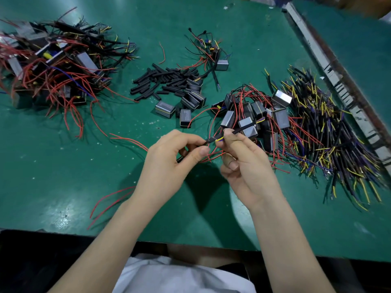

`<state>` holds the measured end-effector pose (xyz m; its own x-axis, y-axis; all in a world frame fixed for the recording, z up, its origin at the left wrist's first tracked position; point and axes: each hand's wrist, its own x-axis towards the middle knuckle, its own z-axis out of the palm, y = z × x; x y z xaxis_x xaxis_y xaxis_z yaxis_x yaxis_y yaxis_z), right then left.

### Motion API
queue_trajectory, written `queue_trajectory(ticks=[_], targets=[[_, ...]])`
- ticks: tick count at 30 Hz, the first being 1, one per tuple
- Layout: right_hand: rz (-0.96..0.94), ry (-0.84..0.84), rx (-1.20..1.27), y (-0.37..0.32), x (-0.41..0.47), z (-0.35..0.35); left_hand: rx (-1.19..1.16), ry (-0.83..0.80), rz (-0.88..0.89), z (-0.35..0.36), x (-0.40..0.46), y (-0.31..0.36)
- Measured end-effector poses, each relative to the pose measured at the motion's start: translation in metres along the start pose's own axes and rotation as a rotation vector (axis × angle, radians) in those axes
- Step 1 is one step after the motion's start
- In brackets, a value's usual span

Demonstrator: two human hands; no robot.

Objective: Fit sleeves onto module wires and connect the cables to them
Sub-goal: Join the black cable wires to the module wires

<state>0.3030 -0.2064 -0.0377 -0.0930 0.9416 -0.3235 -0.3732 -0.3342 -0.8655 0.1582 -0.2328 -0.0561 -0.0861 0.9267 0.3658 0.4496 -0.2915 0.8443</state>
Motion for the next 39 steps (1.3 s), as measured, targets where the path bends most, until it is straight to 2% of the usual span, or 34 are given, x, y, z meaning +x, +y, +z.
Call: queue_trajectory(ticks=[13, 18, 22, 27, 34, 39], targets=[[-0.071, 0.04, -0.03, 0.006, -0.002, -0.003, -0.131, -0.004, -0.152, 0.008, 0.002, 0.002], [-0.01, 0.043, 0.028, 0.009, -0.001, -0.006, -0.102, -0.082, -0.103, 0.006, 0.001, 0.003], [-0.072, 0.041, -0.044, 0.01, -0.001, -0.007, -0.1, -0.017, -0.132, 0.007, 0.001, 0.004], [-0.168, 0.115, -0.109, 0.013, 0.0, -0.004, -0.12, -0.021, -0.136, 0.005, -0.001, 0.004], [-0.177, 0.101, -0.097, 0.017, -0.002, -0.002, -0.13, 0.001, -0.161, 0.005, -0.001, 0.002], [-0.189, 0.101, -0.113, 0.019, -0.003, -0.001, -0.125, -0.045, -0.118, 0.003, -0.003, 0.0]])
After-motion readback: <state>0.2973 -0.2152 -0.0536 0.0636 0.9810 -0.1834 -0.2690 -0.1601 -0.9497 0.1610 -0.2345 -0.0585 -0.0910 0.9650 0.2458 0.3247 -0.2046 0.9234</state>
